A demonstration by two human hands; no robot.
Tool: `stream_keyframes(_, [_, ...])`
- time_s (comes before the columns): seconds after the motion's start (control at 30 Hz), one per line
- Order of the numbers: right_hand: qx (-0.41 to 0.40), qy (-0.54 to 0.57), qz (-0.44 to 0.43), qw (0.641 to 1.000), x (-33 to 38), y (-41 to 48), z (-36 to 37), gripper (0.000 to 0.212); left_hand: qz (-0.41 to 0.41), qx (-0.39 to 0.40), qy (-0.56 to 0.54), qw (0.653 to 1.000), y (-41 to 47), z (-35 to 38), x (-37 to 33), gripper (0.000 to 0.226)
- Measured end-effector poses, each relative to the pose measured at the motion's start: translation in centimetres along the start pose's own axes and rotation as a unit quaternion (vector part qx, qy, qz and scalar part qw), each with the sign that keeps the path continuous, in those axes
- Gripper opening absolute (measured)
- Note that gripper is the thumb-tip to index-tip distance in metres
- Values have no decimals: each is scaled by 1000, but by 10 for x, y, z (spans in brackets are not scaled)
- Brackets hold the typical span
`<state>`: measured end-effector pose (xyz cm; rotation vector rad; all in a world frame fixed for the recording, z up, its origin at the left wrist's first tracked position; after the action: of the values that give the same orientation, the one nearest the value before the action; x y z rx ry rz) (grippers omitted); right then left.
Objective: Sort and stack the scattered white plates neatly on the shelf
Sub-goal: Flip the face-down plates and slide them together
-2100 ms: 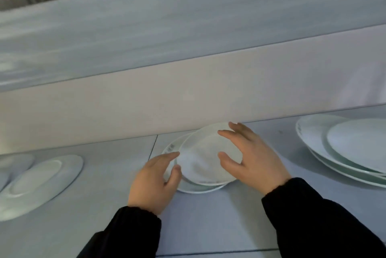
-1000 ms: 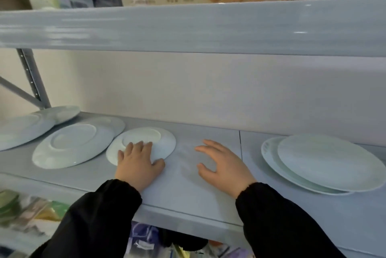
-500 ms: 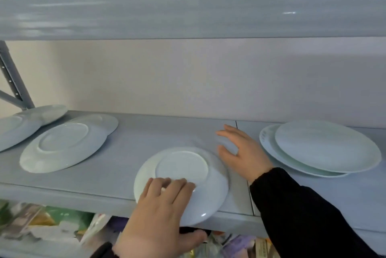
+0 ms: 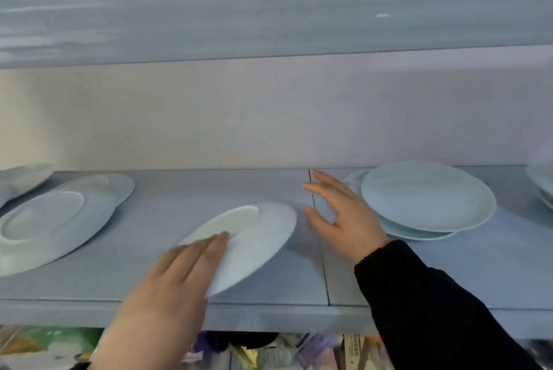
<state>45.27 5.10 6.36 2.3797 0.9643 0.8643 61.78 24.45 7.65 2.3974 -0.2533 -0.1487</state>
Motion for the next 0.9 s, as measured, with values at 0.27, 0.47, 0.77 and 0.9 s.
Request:
stream_keyframes(0.27, [-128, -63, 3, 990, -78, -48, -112, 46, -275, -157, -281, 906, 82, 6, -5, 12])
stream_keyframes(0.47, [-128, -77, 67, 987, -158, -71, -165, 48, -375, -140, -531, 747, 145, 115, -37, 22])
stream_keyframes(0.77, [-126, -66, 112, 983, -235, -83, -205, 48, -436, -36, -615, 656, 168, 225, -56, 56])
stream_keyframes(0.9, [-98, -63, 117, 986, -242, -82, -200, 52, -413, -16, -512, 753, 170, 222, -46, 41])
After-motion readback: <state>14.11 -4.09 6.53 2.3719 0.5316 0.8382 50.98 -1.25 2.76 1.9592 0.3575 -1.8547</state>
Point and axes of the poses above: each hand's wrist, its own y-axis towards the middle knuckle, its own z-axis out of the palm, x = y × z, the point moved 10 cm from there along y, towards the middle knuckle, and after that the axes turned 11 degrees about -y, right-handed, at the moved point
